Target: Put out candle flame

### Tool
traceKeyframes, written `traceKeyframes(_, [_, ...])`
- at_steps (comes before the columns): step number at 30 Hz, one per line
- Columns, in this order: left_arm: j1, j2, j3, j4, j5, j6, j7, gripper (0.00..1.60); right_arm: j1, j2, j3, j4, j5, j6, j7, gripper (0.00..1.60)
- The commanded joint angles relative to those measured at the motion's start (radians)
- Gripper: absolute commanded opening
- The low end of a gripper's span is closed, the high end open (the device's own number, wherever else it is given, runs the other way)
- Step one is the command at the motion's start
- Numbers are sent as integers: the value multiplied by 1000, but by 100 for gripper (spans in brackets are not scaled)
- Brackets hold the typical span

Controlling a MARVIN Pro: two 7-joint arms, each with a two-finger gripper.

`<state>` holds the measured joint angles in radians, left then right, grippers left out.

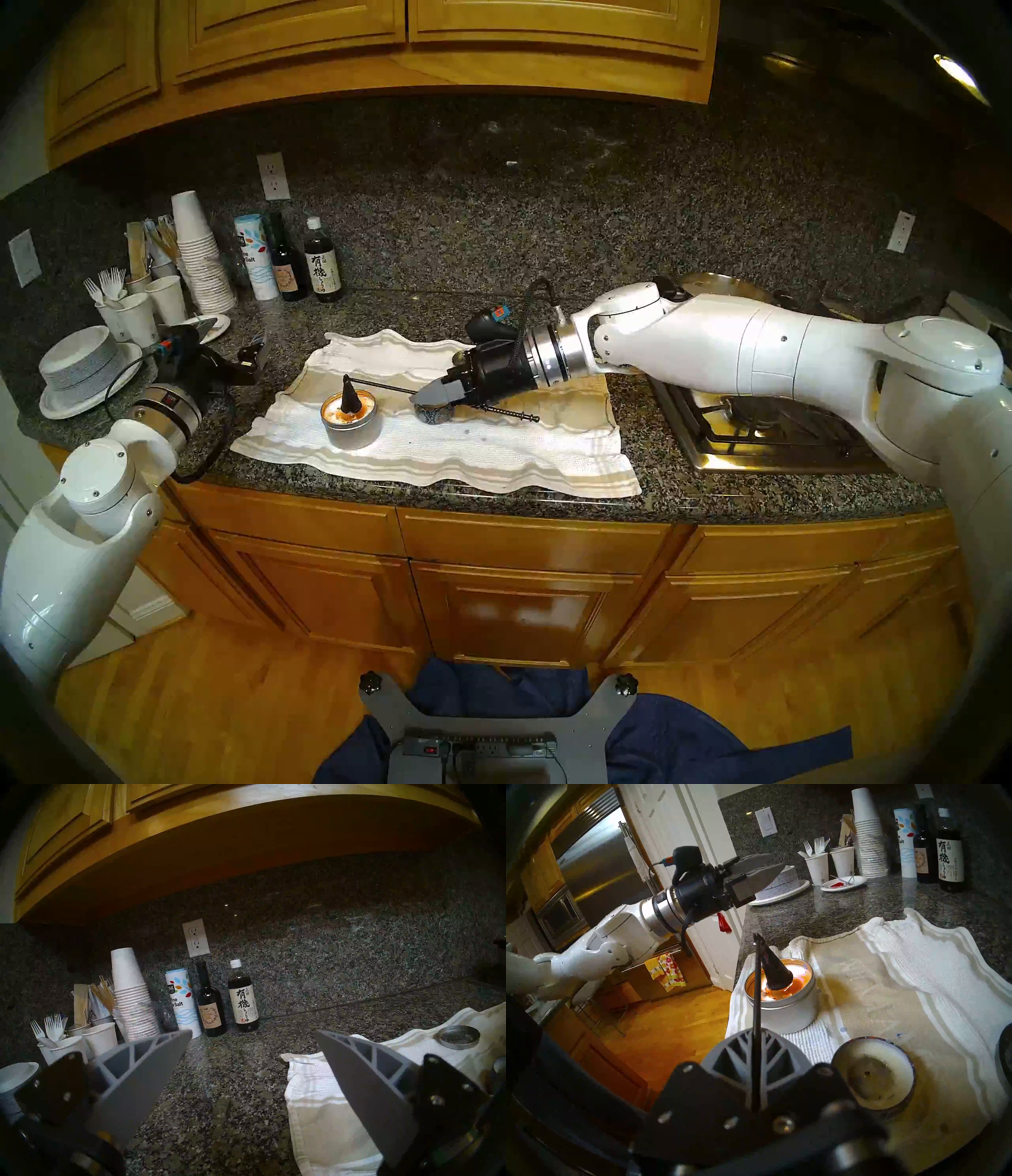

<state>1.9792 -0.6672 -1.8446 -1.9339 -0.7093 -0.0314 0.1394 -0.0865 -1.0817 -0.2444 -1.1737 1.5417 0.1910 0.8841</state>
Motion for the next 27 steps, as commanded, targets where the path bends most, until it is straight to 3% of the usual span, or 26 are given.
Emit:
traceKeyframes(1, [-25, 3, -24, -20, 0, -17, 5, 160, 20, -29, 24, 35, 12, -2, 18, 0])
traceKeyframes(27, [-19, 0, -24, -17, 0, -20, 7, 160, 16, -60, 9, 90, 17, 2, 53, 0])
